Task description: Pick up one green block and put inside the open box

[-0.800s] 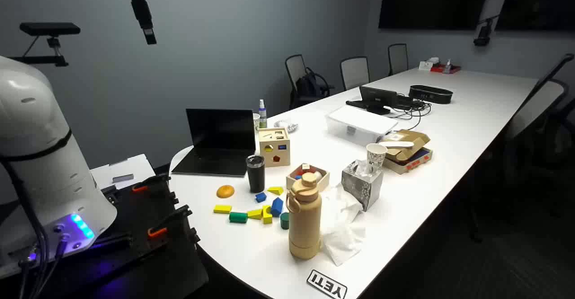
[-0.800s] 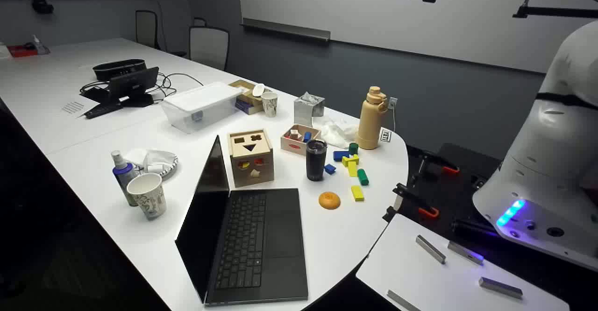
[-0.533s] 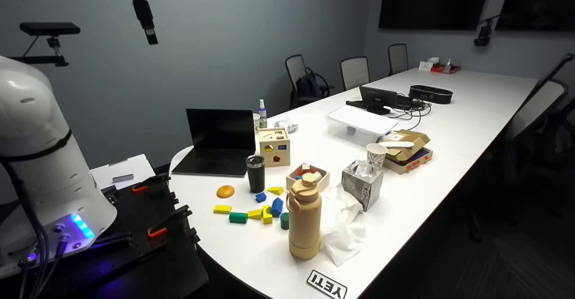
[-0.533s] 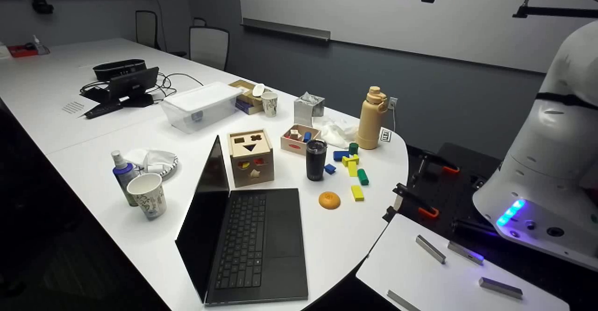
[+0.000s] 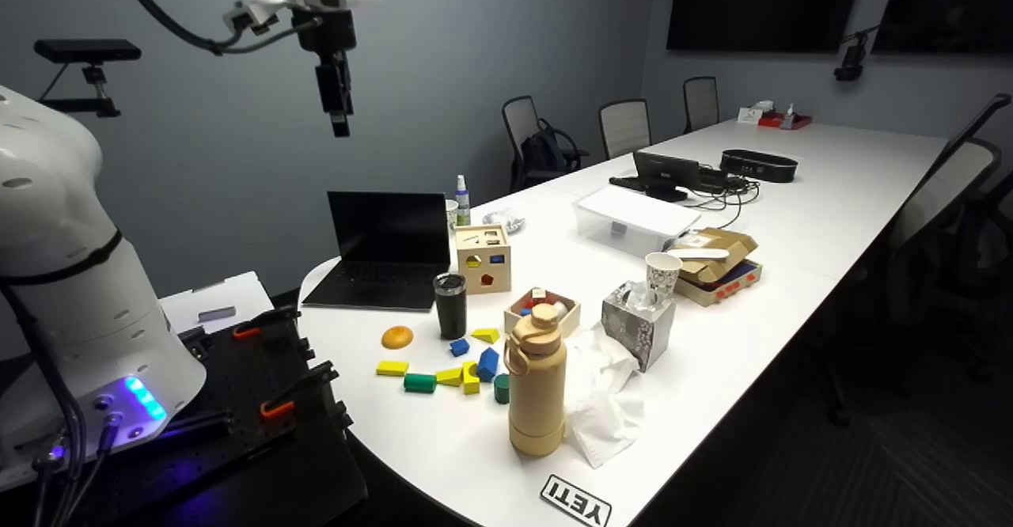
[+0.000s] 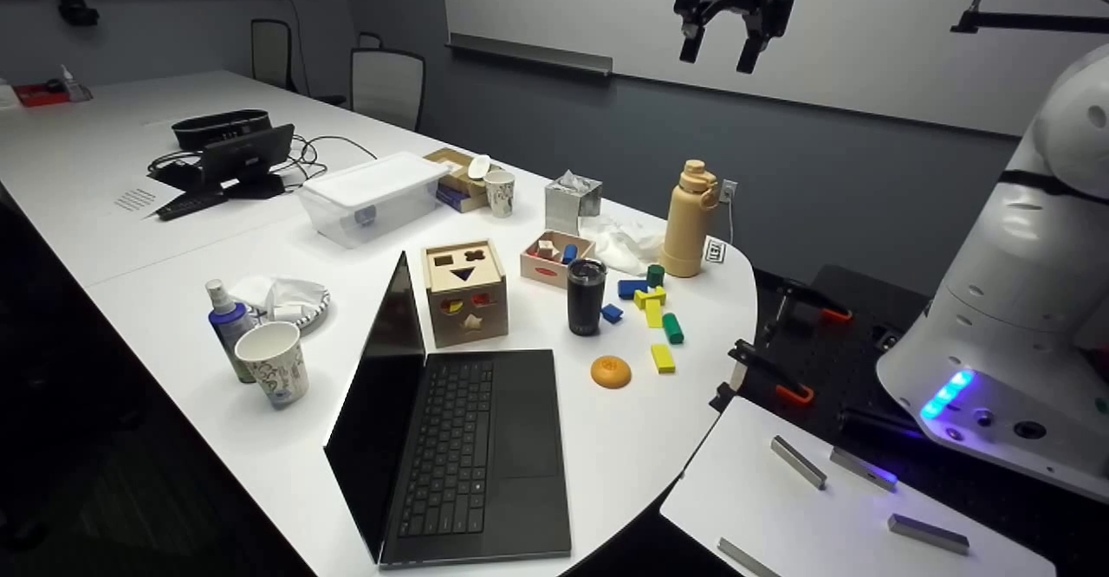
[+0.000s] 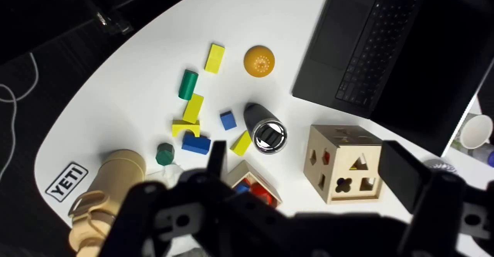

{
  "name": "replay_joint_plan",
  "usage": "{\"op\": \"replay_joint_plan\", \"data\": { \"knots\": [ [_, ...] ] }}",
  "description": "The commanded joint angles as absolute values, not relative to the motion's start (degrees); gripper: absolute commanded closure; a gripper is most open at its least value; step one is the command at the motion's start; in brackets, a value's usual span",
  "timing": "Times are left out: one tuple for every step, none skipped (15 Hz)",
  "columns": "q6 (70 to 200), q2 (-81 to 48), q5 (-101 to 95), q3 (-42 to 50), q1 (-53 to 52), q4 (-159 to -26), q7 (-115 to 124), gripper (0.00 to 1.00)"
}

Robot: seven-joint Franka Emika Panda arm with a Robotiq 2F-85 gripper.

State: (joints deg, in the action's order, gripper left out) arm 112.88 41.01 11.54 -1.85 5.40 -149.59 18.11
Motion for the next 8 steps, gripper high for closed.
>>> {"op": "replay_joint_plan", "data": {
  "knots": [
    [120.9, 31.1, 11.7, -0.2, 7.4, -151.5, 17.8, 0.00],
    [123.7, 28.8, 12.0, 0.5, 7.6, -152.8, 17.7, 0.00],
    [126.2, 26.5, 12.3, 1.1, 7.7, -153.9, 17.6, 0.00],
    [129.0, 24.3, 12.7, 1.8, 7.7, -155.3, 17.4, 0.00],
    [131.9, 22.0, 13.2, 2.4, 7.6, -156.4, 17.3, 0.00],
    [136.2, 20.0, 13.6, 2.9, 7.6, -158.1, 17.4, 0.00],
    [139.8, 18.2, 14.7, 3.5, 7.2, -159.3, 16.8, 0.00],
    [144.7, 16.3, 15.9, 4.1, 6.9, -160.9, 16.4, 0.00]
  ]
}}
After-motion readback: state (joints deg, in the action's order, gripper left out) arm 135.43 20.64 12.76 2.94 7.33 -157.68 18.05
